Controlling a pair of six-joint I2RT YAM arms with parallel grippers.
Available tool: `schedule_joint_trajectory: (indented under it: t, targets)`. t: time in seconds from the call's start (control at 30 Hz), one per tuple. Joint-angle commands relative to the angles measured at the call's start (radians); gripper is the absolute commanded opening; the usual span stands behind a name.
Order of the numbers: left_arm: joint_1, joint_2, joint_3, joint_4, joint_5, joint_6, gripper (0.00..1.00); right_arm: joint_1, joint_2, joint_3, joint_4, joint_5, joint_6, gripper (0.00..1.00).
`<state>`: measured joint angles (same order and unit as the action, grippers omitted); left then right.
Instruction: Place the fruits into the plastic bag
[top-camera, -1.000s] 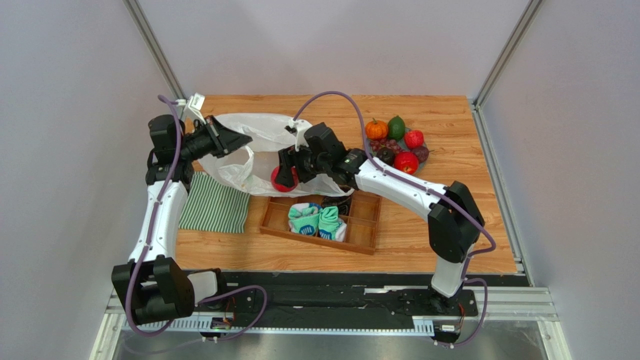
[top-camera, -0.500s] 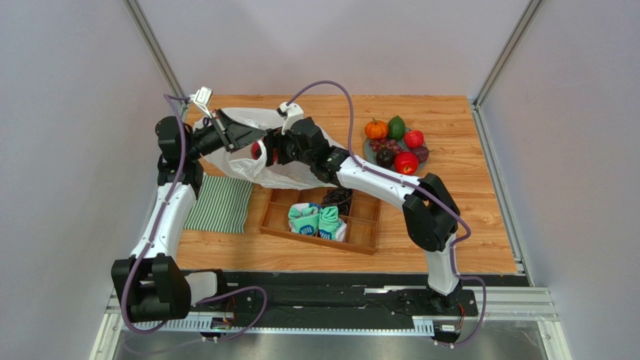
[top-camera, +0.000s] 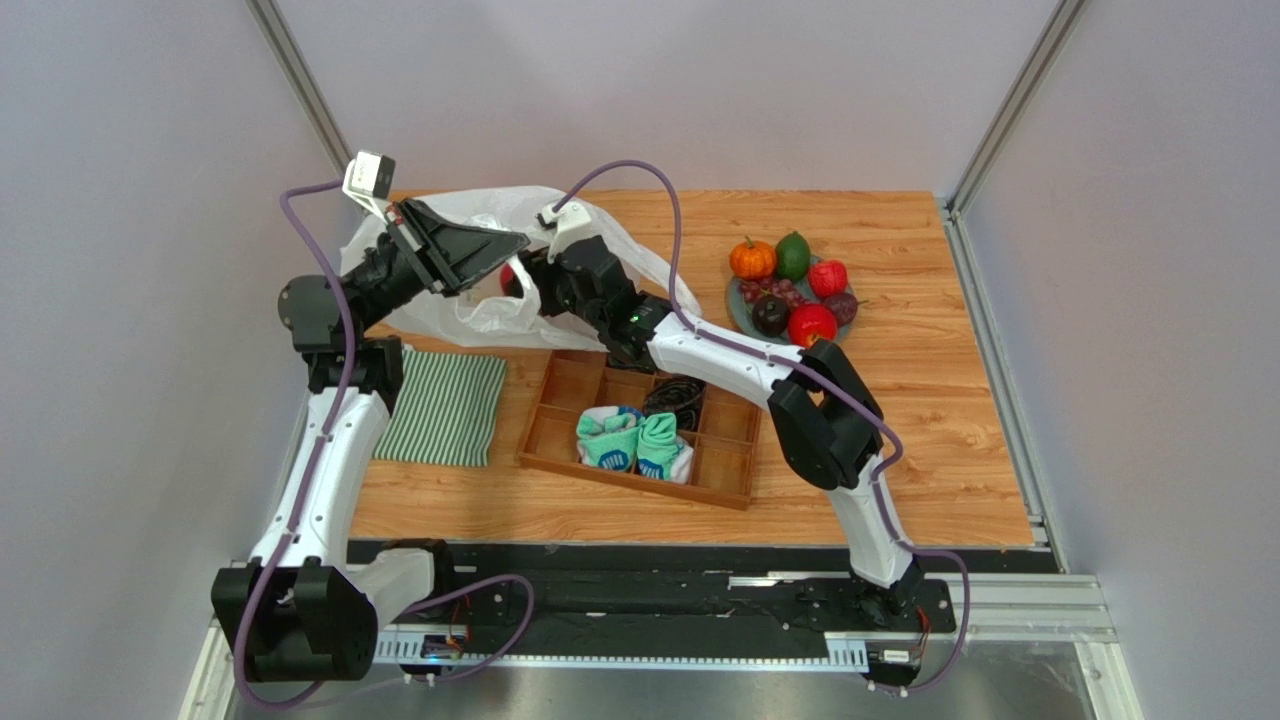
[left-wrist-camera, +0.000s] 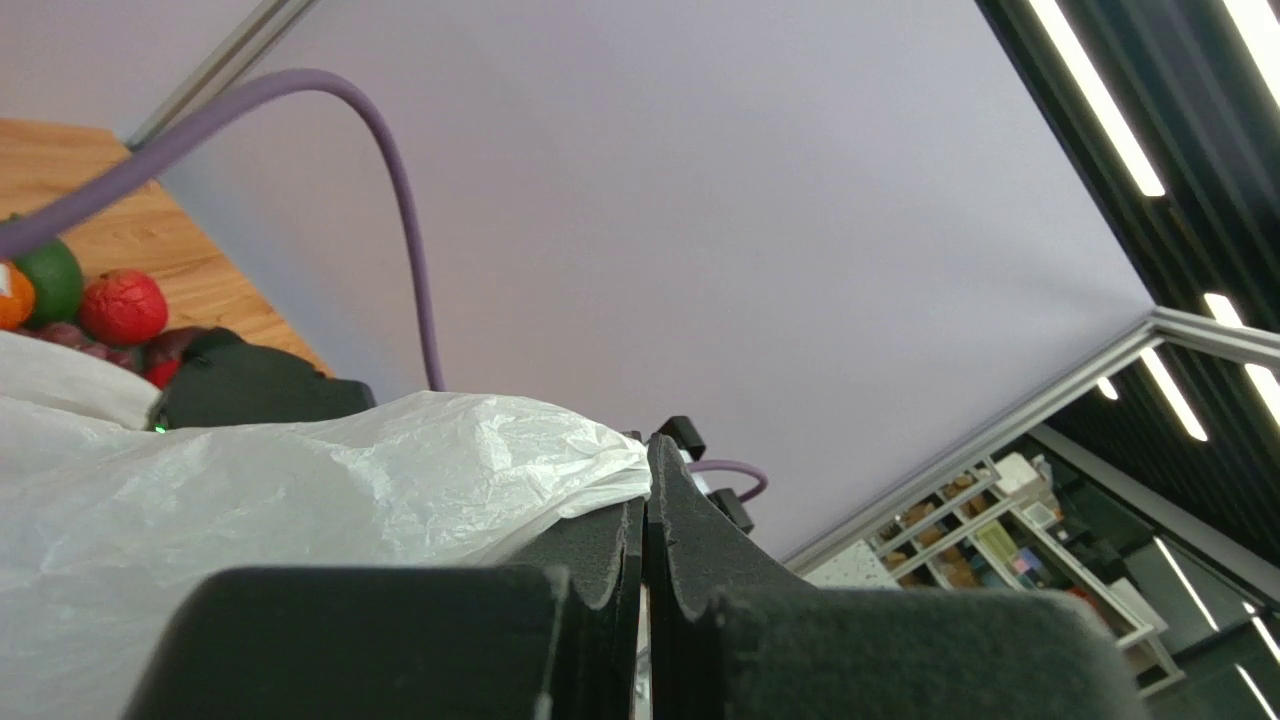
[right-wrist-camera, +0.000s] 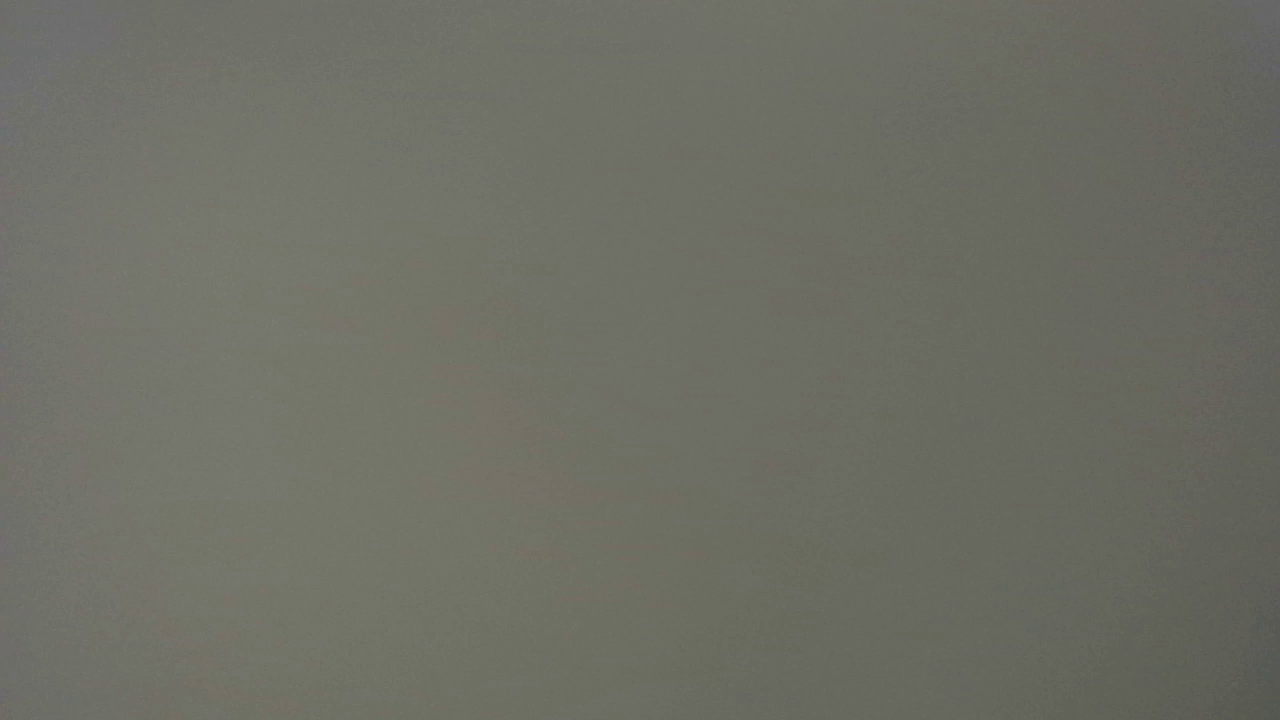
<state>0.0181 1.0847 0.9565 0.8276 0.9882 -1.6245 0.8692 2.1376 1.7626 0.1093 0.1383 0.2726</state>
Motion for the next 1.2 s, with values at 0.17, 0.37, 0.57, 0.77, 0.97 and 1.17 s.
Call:
schedule_joint_trajectory:
  t: [0.17,0.37,0.57,0.77,0.97,1.17]
  targets:
    - [0.091,0.064,0.022,0.066,-0.003,-0.025,0.00,-0.177,0.051,0.121,-0.316,0.081,0.014,0.35]
    - [0.095,0.147,0.091,-0.320,0.020,0.397,0.00,-0.229,0.054,0.135,-0.387,0.072,-0.007,0.36]
    - [0.072,0.239,0.139,-0.484,0.003,0.672,0.00,-0.240,0.107,0.236,-0.457,0.047,-0.027,0.38]
    - [0.056,0.299,0.130,-0.470,0.024,0.684,0.00,-0.243,0.145,0.285,-0.502,-0.006,-0.032,0.59]
    - [0.056,0.293,0.105,-0.487,0.018,0.700,0.00,-0.243,0.140,0.282,-0.502,-0.071,-0.027,0.91]
    - [0.056,0.297,0.103,-0.490,0.023,0.696,0.00,-0.243,0.139,0.278,-0.490,-0.089,-0.027,0.93]
